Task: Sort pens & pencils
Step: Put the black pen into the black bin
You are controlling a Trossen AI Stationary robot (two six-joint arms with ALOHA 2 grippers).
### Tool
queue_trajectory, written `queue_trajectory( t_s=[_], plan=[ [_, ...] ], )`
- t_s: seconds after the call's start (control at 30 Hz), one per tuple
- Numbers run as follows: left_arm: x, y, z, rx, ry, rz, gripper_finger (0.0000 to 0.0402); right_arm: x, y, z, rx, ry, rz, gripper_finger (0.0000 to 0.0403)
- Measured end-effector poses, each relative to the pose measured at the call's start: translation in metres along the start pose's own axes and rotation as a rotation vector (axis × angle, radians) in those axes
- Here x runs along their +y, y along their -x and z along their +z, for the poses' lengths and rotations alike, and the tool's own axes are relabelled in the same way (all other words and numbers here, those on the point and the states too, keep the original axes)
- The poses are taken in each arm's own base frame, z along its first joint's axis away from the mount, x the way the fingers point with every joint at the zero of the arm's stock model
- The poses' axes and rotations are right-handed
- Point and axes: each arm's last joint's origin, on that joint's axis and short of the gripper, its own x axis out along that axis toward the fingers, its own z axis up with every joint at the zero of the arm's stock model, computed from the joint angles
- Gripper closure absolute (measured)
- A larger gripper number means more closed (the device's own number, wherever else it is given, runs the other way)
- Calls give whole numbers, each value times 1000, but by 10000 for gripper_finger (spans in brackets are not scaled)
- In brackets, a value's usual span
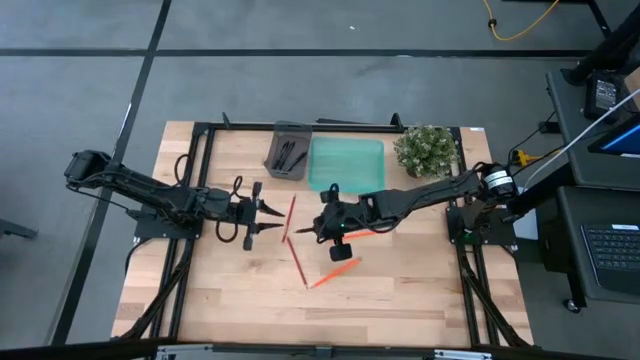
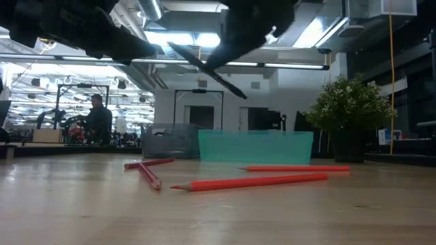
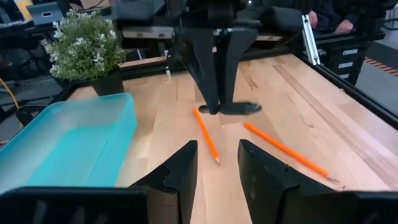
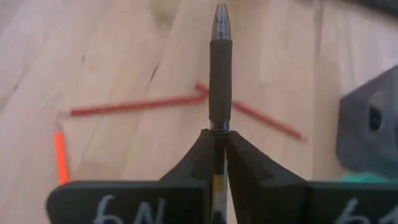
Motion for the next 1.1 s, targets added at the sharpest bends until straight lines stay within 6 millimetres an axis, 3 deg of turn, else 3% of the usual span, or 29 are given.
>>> queue_trajectory(
  t_s=[0.2, 0.4, 0.63, 0.97, 1.1],
  plan=[
    [0, -2, -2, 9, -10, -1, 286, 0, -4, 4, -129, 16, -27, 377],
    [-1, -7, -4, 16, -37, 0, 285, 6, -20, -21, -301, 18, -66, 377],
    [5, -17, -2, -60, -27, 42, 285, 7, -21, -32, -401, 17, -157, 377],
    [11, -33, -8, -114, -19, -38, 285, 9, -20, -59, -548, -12, -196, 377],
    [11, -35, -7, -136, -19, -36, 285, 8, -19, -61, -585, -19, -207, 377]
  ],
)
